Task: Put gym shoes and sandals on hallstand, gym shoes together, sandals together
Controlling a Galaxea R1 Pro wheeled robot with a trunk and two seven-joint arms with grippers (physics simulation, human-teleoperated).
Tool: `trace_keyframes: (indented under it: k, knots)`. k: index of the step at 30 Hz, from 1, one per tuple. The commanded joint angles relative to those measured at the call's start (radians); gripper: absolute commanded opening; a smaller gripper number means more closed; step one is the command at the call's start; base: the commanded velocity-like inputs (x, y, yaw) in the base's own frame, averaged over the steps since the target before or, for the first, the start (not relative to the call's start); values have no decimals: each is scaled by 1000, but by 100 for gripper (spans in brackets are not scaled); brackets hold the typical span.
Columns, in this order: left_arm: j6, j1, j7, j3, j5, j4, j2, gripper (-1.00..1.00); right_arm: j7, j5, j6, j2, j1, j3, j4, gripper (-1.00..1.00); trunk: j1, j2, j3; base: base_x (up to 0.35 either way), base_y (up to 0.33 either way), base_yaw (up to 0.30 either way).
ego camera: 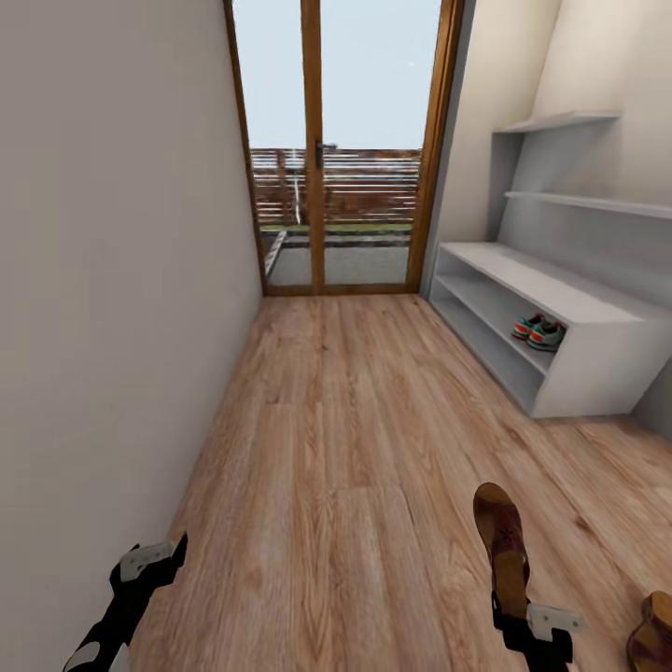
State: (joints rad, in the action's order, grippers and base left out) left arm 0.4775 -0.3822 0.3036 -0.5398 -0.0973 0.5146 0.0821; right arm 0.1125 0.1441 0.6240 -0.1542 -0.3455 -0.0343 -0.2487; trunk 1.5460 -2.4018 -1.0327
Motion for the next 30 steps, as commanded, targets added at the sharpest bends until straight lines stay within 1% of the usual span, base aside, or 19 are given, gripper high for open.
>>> trace_keyframes:
  k: [1,5,12,30]
  knots:
    - [4,-1,6,-8,-10,-1,-1,100,0,10,3,0,-1,-4,0,-100,0,0,-1,320,175,-66]
    - [5,-1,6,-8,-10,-1,-1,100,0,10,3,0,0,-4,0,-100,0,0,-1,321,147,-187]
    - [6,-1,6,-8,-10,-1,-1,100,0,11,3,-1,0,-4,0,-100,0,0,-1,327,113,-278]
    - [6,-1,5,-9,-10,1,-1,100,0,10,3,0,-1,-4,0,-100,0,0,-1,338,25,-292]
